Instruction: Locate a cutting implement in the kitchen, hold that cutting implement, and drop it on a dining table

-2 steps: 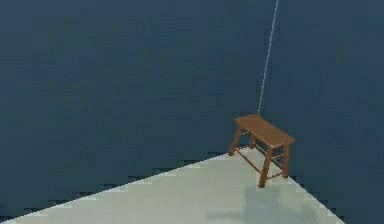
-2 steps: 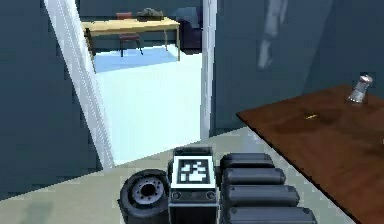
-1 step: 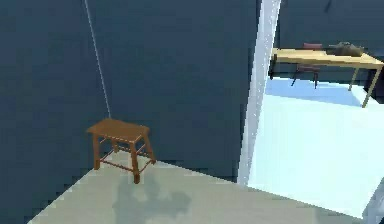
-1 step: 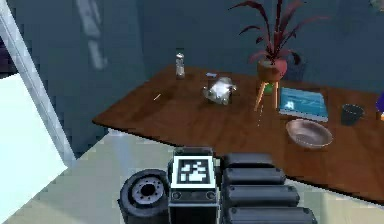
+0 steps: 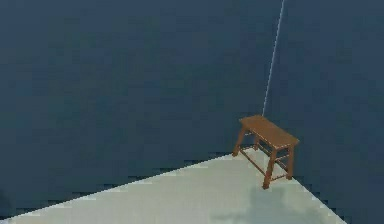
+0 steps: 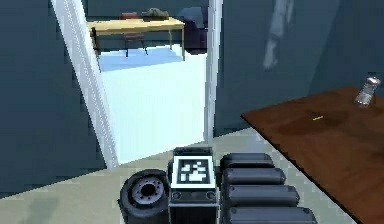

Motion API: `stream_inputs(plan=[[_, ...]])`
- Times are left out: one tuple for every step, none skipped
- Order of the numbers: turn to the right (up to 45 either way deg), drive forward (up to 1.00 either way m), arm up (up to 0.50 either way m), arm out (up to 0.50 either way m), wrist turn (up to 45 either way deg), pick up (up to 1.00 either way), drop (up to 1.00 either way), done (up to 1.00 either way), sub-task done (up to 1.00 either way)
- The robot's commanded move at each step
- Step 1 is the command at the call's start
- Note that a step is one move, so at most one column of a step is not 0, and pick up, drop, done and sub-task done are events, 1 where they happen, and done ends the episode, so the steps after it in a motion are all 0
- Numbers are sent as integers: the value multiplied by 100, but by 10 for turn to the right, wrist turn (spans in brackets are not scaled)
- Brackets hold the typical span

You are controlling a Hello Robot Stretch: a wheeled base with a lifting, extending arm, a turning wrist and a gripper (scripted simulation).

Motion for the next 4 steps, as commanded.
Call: stream_inputs(plan=[[-450, 0, 0, 0, 0, 0, 0, 0, 0], [-450, 0, 0, 0, 0, 0, 0, 0, 0], [-30, 0, 0, 0, 0, 0, 0, 0, 0], [-450, 0, 0, 0, 0, 0, 0, 0, 0]])
